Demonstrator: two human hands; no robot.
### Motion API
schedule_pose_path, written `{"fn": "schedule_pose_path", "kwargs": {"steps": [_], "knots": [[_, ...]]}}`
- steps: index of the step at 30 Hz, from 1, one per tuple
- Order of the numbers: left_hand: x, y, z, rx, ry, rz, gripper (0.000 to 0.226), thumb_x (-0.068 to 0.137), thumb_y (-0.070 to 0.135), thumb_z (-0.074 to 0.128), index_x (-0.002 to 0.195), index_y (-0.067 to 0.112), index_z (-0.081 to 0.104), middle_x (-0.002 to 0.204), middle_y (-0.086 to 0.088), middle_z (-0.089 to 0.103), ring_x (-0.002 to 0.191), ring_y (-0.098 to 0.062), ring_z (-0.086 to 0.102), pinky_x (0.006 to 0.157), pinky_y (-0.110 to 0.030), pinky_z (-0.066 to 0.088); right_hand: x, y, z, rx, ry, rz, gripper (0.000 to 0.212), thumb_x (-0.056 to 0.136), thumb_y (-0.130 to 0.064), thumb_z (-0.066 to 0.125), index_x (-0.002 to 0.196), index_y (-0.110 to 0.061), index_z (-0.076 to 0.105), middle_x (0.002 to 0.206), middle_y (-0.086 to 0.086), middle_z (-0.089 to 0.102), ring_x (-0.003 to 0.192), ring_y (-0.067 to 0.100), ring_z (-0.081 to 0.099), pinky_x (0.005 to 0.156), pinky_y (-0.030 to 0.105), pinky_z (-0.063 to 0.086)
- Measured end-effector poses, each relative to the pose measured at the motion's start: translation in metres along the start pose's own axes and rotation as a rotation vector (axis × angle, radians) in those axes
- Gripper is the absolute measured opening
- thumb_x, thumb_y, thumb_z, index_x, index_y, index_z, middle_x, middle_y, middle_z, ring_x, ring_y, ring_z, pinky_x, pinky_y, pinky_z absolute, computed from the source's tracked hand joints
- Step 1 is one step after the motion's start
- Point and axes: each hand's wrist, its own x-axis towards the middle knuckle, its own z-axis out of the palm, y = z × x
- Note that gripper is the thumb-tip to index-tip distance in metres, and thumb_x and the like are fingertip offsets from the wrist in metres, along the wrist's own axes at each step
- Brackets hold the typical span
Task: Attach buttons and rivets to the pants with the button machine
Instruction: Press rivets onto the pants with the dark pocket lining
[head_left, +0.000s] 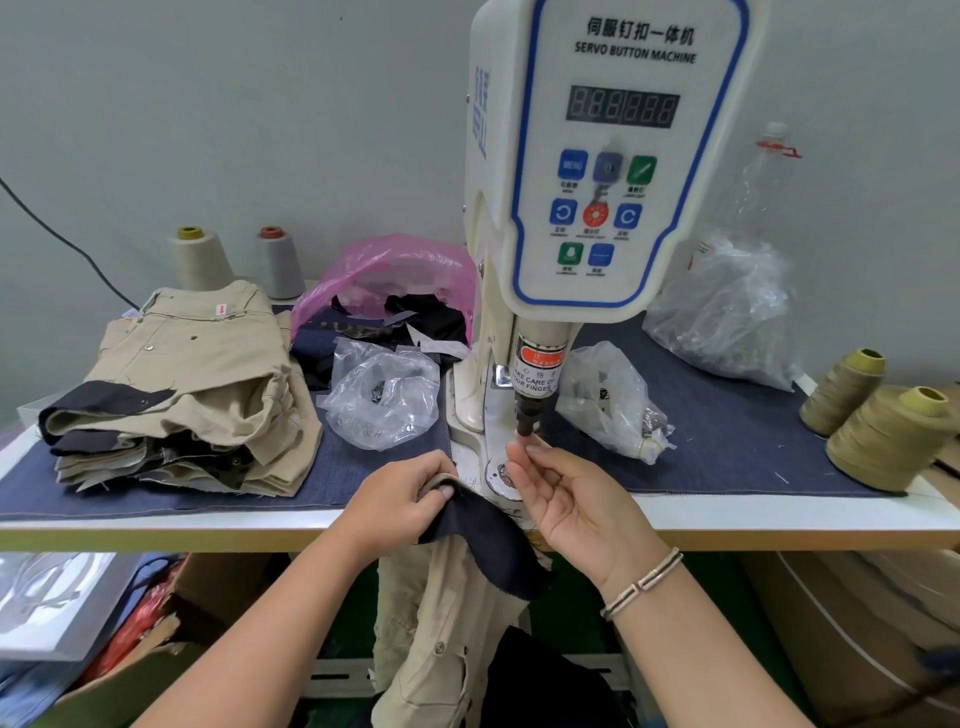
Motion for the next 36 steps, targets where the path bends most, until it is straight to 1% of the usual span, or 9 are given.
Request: {"fn": "schedule_pose_path", "kwargs": {"steps": [14, 18, 22, 25, 27, 29, 31, 33, 36], "knots": [[0.001, -0.001, 0.001, 0.003, -0.001, 0.011, 0.023, 0.09, 0.017, 0.056, 0.08, 0.038, 0.053, 0.079, 0.014, 0.064, 0.082, -0.011, 0.058, 0.081, -0.038, 0.048, 0.007, 0.003, -0.003, -0.111, 0.024, -0.086, 0.013, 0.089, 0.008, 0.053, 0.086, 0.003, 0.065, 0.071, 0.017, 0.07, 0.063, 0.019, 0.071, 0.053, 0.025, 0.058], [0.001, -0.001, 0.0, -0.003, -0.003, 0.006, 0.022, 0.09, 0.017, 0.056, 0.081, 0.037, 0.053, 0.08, 0.014, 0.064, 0.082, -0.011, 0.058, 0.082, -0.039, 0.048, 0.014, -0.009, -0.014, -0.244, 0.03, -0.192, 0.013, 0.087, 0.008, 0.055, 0.091, 0.002, 0.066, 0.077, 0.017, 0.072, 0.069, 0.02, 0.072, 0.056, 0.024, 0.057], [0.0, 0.0, 0.0, 0.007, -0.001, 0.005, 0.025, 0.09, 0.016, 0.056, 0.081, 0.039, 0.052, 0.08, 0.014, 0.064, 0.083, -0.011, 0.058, 0.082, -0.037, 0.047, 0.031, -0.056, -0.024, -0.58, 0.236, -0.477, 0.013, 0.086, 0.001, 0.061, 0.096, -0.003, 0.069, 0.08, 0.01, 0.074, 0.075, 0.018, 0.073, 0.061, 0.02, 0.056], [0.001, 0.0, 0.0, 0.007, -0.004, -0.002, 0.027, 0.091, 0.016, 0.056, 0.079, 0.04, 0.051, 0.079, 0.015, 0.063, 0.081, -0.01, 0.057, 0.081, -0.036, 0.047, 0.055, -0.093, -0.029, -0.914, 0.416, -0.665, 0.013, 0.089, -0.003, 0.06, 0.094, -0.006, 0.072, 0.073, 0.007, 0.07, 0.062, 0.016, 0.068, 0.06, 0.023, 0.056], [0.0, 0.0, 0.0, 0.006, -0.003, -0.003, 0.027, 0.09, 0.016, 0.056, 0.079, 0.04, 0.051, 0.078, 0.016, 0.063, 0.08, -0.009, 0.057, 0.081, -0.036, 0.046, 0.067, -0.103, -0.033, -1.285, 0.506, -0.731, 0.018, 0.091, -0.014, 0.059, 0.082, -0.006, 0.073, 0.067, 0.006, 0.066, 0.059, 0.02, 0.062, 0.065, 0.033, 0.056], [0.0, 0.0, 0.0, 0.006, -0.004, -0.005, 0.026, 0.09, 0.016, 0.056, 0.079, 0.039, 0.051, 0.077, 0.016, 0.062, 0.079, -0.009, 0.056, 0.08, -0.036, 0.047, 0.071, -0.101, -0.038, -1.566, 0.567, -0.781, 0.031, 0.093, -0.022, 0.055, 0.07, -0.006, 0.067, 0.068, 0.01, 0.064, 0.067, 0.028, 0.058, 0.065, 0.034, 0.046], [0.001, 0.0, 0.0, 0.002, -0.005, -0.003, 0.025, 0.09, 0.017, 0.056, 0.079, 0.039, 0.051, 0.077, 0.016, 0.062, 0.08, -0.01, 0.057, 0.08, -0.036, 0.047, 0.065, -0.088, -0.038, -1.499, 0.56, -0.906, 0.024, 0.095, -0.021, 0.052, 0.078, -0.017, 0.069, 0.079, 0.002, 0.067, 0.076, 0.021, 0.057, 0.067, 0.028, 0.039], [0.0, 0.001, 0.0, -0.011, -0.008, 0.0, 0.021, 0.089, 0.02, 0.054, 0.079, 0.039, 0.051, 0.077, 0.016, 0.062, 0.08, -0.01, 0.057, 0.08, -0.036, 0.047, 0.052, -0.066, -0.03, -1.292, 0.474, -0.958, 0.02, 0.093, -0.015, 0.053, 0.093, -0.023, 0.072, 0.088, -0.009, 0.068, 0.075, 0.008, 0.057, 0.07, 0.023, 0.044], [0.001, 0.001, 0.0, -0.013, -0.006, -0.001, 0.02, 0.088, 0.023, 0.053, 0.079, 0.041, 0.051, 0.075, 0.018, 0.062, 0.077, -0.007, 0.055, 0.078, -0.036, 0.045, 0.032, -0.021, -0.02, -0.788, 0.206, -0.657, 0.021, 0.09, -0.008, 0.057, 0.084, -0.023, 0.071, 0.065, -0.007, 0.066, 0.05, 0.002, 0.051, 0.047, 0.016, 0.044]]}}
